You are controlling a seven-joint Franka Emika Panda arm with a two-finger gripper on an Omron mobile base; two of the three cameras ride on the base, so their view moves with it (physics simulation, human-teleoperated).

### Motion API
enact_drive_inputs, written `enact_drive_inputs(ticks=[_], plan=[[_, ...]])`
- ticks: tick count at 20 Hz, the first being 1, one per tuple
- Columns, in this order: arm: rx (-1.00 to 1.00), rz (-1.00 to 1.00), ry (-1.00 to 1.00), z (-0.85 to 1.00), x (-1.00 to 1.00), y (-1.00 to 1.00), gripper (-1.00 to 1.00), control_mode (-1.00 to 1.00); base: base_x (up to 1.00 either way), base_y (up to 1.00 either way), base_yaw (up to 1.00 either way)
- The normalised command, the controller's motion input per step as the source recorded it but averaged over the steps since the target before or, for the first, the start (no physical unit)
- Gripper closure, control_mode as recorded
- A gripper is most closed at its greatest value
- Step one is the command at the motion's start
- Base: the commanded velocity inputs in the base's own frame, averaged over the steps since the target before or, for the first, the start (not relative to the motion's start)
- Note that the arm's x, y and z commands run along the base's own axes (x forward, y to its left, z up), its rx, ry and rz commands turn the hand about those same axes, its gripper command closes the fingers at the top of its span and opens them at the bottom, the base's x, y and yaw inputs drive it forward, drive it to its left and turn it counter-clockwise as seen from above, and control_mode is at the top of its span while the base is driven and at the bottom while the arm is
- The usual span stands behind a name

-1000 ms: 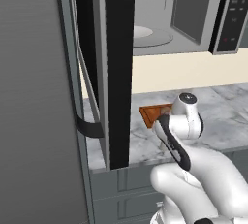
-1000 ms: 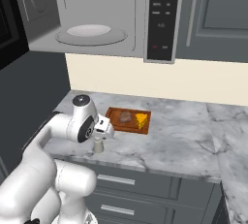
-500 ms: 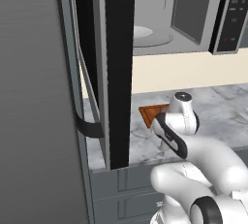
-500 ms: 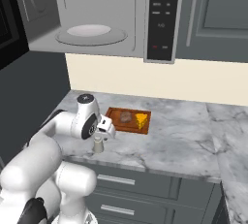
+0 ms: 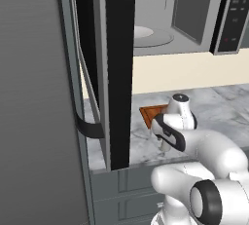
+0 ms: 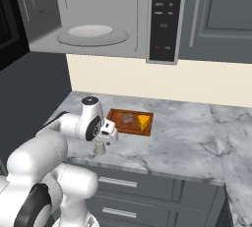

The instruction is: Retrieve the reheated potato from the microwave, then place the potato, cheese, and condiment on the cutting board.

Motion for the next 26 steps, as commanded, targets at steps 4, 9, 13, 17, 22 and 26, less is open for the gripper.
enact_drive_inputs(ticks=[4, 9, 13, 17, 22, 26], plan=[[0.00, 0.00, 0.01, -0.17, 0.00, 0.00, -1.00, -1.00, 0.00, 0.00, 0.00], [0.00, 0.00, 0.00, -0.06, 0.00, 0.00, 1.00, -1.00, 0.00, 0.00, 0.00], [0.00, 0.00, 0.00, 0.00, 0.00, 0.00, 1.00, -1.00, 0.00, 0.00, 0.00], [0.00, 0.00, -0.01, 0.25, 0.00, 0.00, 1.00, -1.00, 0.00, 0.00, 0.00], [0.00, 0.00, -0.08, 0.76, 0.13, 0.00, 1.00, -1.00, 0.00, 0.00, 0.00], [0.00, 0.00, -0.06, 0.54, 0.53, 0.00, 1.00, -1.00, 0.00, 0.00, 0.00]])
